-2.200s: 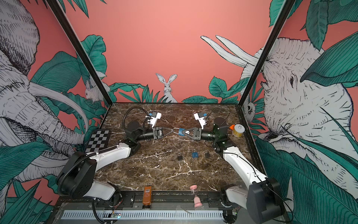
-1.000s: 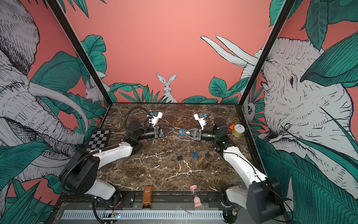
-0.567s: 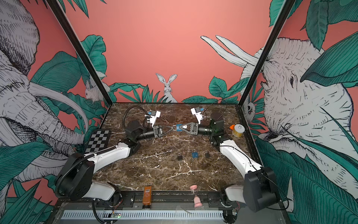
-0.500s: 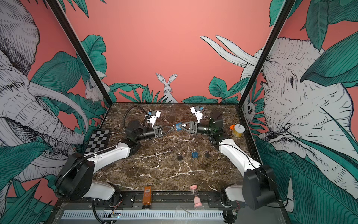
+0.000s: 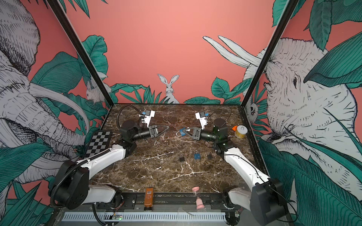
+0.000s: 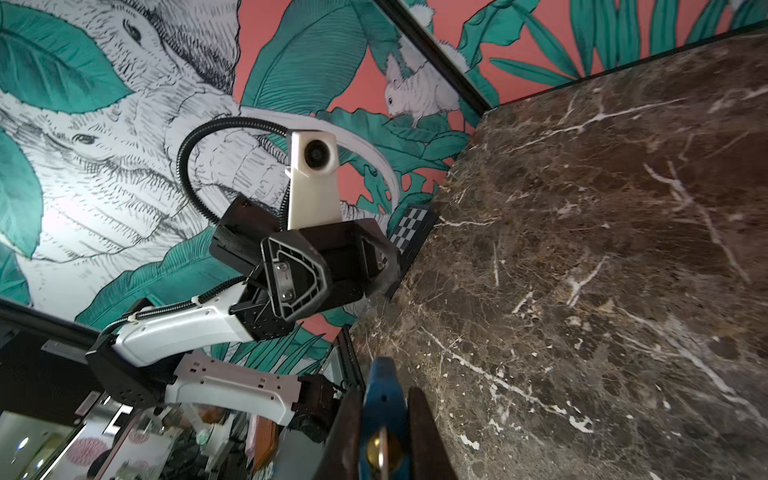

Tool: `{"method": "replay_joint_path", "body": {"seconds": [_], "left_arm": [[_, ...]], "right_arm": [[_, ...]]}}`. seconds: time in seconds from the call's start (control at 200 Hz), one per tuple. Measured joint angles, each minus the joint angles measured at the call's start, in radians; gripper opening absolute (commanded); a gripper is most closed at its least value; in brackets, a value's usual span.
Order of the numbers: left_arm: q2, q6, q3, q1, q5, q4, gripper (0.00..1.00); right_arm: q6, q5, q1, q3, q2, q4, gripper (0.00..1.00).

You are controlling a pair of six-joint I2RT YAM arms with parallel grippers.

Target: Lock with the key

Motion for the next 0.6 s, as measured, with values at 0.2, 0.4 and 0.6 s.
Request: {"method": "replay_joint_path", "body": {"seconds": [0.2,0.4,0.6], "left_arm": [[0.086,-0.117,-0.017,-0.016,-0.026,0.275,0.56],[0.212,-0.197,-0.006,-0.083,-0.013,0.394,0.57],[0.283,-0.227,0.076,-0.145,0.023,0.425,0.54]], "right_arm": [[0.097,0.144,-0.001,-0.13,-0.085,0.072,0.0],[0.179,0.196,0.012,-0.161,-0.094,0.183,0.0],[0.206,0.195,0.051,-0.161,-0.077,0.266,0.0]]}}
